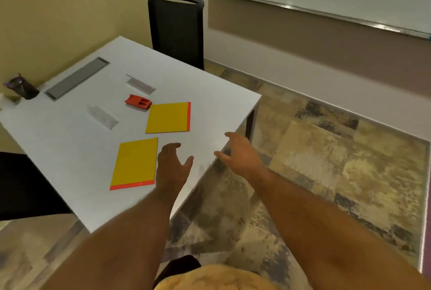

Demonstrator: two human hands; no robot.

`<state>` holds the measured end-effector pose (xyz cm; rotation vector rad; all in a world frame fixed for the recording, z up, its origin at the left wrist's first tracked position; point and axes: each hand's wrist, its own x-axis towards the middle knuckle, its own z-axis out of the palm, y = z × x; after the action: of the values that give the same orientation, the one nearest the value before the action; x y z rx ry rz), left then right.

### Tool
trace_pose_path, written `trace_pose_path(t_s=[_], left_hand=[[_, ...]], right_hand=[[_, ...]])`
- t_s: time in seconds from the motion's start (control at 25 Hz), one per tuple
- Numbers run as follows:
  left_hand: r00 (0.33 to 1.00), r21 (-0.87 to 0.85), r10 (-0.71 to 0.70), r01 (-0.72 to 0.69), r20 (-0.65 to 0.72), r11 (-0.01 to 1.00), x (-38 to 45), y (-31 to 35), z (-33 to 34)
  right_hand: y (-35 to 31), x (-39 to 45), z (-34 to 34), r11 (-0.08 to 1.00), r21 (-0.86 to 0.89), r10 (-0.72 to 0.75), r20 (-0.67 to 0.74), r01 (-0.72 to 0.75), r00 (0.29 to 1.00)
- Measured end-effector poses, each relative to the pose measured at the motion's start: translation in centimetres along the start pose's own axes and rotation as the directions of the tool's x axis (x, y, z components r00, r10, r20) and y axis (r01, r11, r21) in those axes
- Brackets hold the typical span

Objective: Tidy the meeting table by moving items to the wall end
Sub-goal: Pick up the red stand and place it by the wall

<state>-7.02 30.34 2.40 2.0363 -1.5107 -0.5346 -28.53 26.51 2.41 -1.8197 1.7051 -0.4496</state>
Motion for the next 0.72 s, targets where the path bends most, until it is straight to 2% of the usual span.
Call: trace_pose_path(t_s=[0.12, 0.36, 0.56, 0.72], left_hand=[[0.991, -0.021, -0.099, 0.097, -0.087, 0.995, 1.0, 0.1, 0.6], [0.987, 0.045, -0.107, 0.113, -0.121, 0.993, 8.5, -1.3, 3.0], [0.957, -0.103, -0.2, 0.182, -0.209, 0.978, 18.7, -0.1, 4.9], [0.971, -0.03, -0.139, 0.136, -0.195, 0.99, 24.0, 0.2, 4.2]], right_hand=[[-1.0, 3.2, -0.8, 0.996, -0.036, -0.083, 0.06, 0.085, 0.995], [-3.8, 11.8, -0.4, 0.976, -0.048, -0.204, 0.153, 0.214, 0.967], [-6.7, 22.0, -1.6, 0.941, -0.094, -0.303, 0.193, 0.325, 0.933], [-9.3, 28.5, -1.4, 0.925, -0.098, -0.33, 0.266, 0.366, 0.906]])
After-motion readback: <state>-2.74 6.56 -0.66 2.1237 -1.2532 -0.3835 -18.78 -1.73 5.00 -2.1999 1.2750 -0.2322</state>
